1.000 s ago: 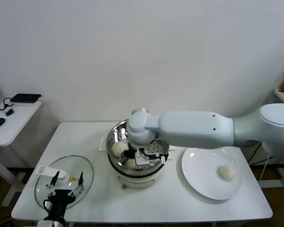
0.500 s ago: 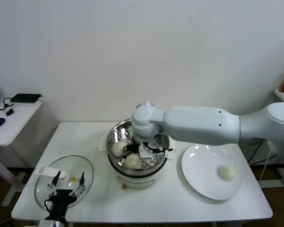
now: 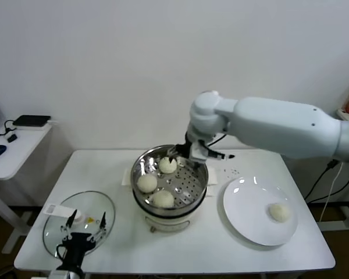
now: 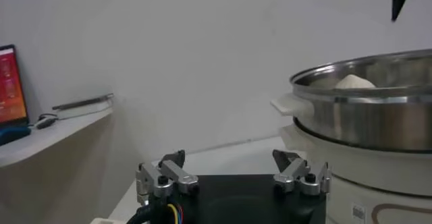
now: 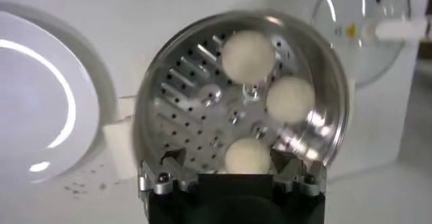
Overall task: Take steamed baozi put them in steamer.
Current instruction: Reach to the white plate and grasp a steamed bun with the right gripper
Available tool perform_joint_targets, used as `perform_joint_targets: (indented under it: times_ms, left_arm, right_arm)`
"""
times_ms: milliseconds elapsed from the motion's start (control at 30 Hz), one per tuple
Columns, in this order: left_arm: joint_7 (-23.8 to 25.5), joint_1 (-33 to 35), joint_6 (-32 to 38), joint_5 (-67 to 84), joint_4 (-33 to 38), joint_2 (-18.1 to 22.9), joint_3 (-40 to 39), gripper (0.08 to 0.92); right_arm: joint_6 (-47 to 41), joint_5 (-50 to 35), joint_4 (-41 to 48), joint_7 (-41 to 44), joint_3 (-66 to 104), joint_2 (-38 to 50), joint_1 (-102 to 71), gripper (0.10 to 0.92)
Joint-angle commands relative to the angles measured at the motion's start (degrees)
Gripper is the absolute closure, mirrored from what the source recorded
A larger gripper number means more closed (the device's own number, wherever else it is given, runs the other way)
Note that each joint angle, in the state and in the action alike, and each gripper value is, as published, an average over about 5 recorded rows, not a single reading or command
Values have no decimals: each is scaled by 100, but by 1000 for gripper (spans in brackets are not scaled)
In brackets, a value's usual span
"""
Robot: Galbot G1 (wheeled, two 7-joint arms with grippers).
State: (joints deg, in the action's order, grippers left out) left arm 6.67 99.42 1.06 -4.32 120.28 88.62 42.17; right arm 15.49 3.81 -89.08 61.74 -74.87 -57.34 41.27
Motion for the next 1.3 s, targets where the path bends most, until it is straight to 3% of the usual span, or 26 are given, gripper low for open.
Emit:
perform_joint_targets:
  times_ms: [33, 267, 567, 1300]
  left_arm:
    - [13, -13, 9, -37, 8, -29, -71, 177]
    - [18, -46, 67, -201, -22, -17, -163, 177]
    - [28, 48, 122, -231, 32, -9, -187, 177]
    - [47, 211, 135, -104, 191, 31, -144, 177]
  right_arm:
    - [-2018, -2279, 39, -342, -1636, 1841, 1356, 203]
    - [-2759, -2510, 194, -304, -2355, 2918, 1287, 203]
    - [-3194, -2099, 564, -369, -1431, 3700, -244, 203]
    - [-3204, -1028, 1460, -431, 881, 3223, -3340, 203]
